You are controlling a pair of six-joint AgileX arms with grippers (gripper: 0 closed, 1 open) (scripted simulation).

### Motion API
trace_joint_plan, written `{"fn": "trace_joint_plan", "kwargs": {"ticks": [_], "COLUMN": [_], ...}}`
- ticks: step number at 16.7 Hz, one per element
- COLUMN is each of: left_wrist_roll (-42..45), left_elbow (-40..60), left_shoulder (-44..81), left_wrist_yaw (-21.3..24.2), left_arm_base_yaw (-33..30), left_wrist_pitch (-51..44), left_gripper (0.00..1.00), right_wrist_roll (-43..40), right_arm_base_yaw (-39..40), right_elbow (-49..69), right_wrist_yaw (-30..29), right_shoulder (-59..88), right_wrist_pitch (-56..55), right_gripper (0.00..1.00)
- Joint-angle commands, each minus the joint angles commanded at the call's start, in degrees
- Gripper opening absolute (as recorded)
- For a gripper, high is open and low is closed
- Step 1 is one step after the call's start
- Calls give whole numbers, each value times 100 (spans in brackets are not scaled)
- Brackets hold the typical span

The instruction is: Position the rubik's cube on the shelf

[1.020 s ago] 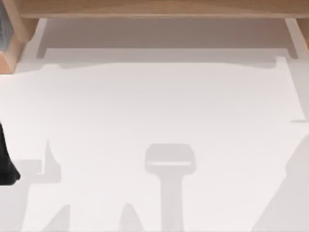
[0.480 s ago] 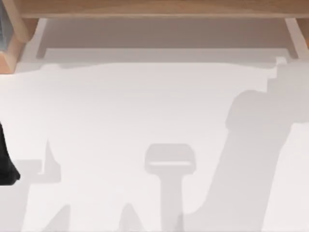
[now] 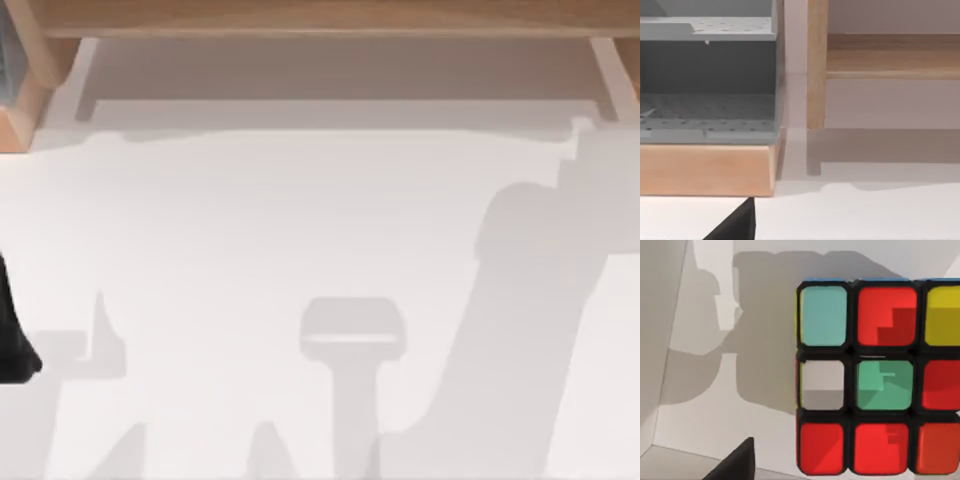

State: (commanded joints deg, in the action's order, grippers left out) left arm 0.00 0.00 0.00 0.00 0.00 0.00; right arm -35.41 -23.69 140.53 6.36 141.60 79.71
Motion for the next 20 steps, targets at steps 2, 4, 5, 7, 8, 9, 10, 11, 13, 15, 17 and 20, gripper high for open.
{"fn": "trace_joint_plan", "kwargs": {"ticks": [2, 4, 5, 7, 8, 9, 10, 11, 13, 15, 17, 20], "left_wrist_roll": [0, 0, 0, 0, 0, 0, 0, 0, 0, 0, 0, 0], "left_elbow": [0, 0, 0, 0, 0, 0, 0, 0, 0, 0, 0, 0], "left_shoulder": [0, 0, 0, 0, 0, 0, 0, 0, 0, 0, 0, 0], "left_wrist_yaw": [0, 0, 0, 0, 0, 0, 0, 0, 0, 0, 0, 0], "left_arm_base_yaw": [0, 0, 0, 0, 0, 0, 0, 0, 0, 0, 0, 0], "left_wrist_pitch": [0, 0, 0, 0, 0, 0, 0, 0, 0, 0, 0, 0], "left_gripper": [100, 100, 100, 100, 100, 100, 100, 100, 100, 100, 100, 100], "right_wrist_roll": [53, 108, 125, 137, 137, 137, 137, 137, 137, 137, 137, 137], "right_arm_base_yaw": [51, 106, 123, 134, 134, 134, 134, 134, 134, 134, 134, 134], "right_elbow": [-204, -439, -539, -630, -630, -630, -630, -630, -630, -630, -630, -630], "right_wrist_yaw": [-10, -20, -24, -26, -26, -26, -26, -26, -26, -26, -26, -26], "right_shoulder": [84, 192, 245, 307, 307, 307, 307, 307, 307, 307, 307, 307], "right_wrist_pitch": [-308, -681, -834, -962, -962, -962, -962, -962, -962, -962, -962, -962], "right_gripper": [100, 100, 100, 100, 100, 100, 100, 92, 77, 62, 47, 25]}}
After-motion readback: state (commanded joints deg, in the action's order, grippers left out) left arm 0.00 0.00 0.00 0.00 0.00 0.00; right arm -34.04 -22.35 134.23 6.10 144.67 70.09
